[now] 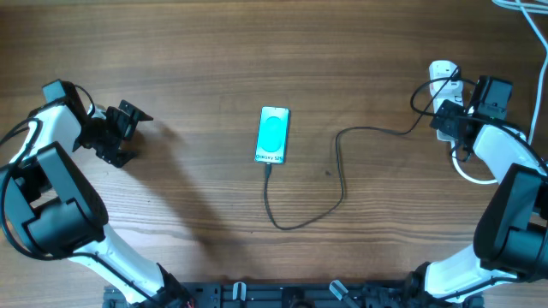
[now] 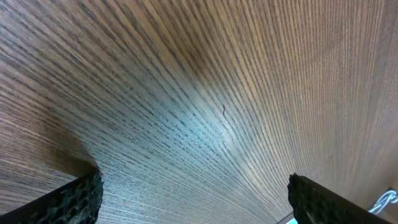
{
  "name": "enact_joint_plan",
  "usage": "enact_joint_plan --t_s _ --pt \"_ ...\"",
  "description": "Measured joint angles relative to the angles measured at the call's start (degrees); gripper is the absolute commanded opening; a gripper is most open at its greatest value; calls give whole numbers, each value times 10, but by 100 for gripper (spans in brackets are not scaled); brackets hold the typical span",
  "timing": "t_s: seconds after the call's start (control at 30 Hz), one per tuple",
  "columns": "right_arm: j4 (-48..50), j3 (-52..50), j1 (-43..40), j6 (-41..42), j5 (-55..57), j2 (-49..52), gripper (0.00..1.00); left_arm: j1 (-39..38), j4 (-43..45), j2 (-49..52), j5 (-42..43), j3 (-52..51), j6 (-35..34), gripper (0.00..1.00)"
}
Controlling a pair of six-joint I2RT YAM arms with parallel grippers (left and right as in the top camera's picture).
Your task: Plug charger to phone and switch on socket
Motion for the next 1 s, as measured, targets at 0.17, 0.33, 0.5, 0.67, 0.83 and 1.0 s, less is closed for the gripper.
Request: enact_joint_plan --t_s 0.17,0.33,0.5,0.67,0.83,1.0 --pt "0 0 0 0 0 0 100 0 0 0 0 0 0 100" --pt "-2 -3 4 0 0 -30 100 0 0 0 0 0 0 100" --pt "0 -3 18 0 0 -59 100 0 0 0 0 0 0 100" --pt "1 -3 19 0 0 -52 100 0 0 0 0 0 0 100" --pt "0 -3 19 0 0 -38 100 0 0 0 0 0 0 100" --pt "2 -3 19 0 0 -12 100 0 0 0 0 0 0 100"
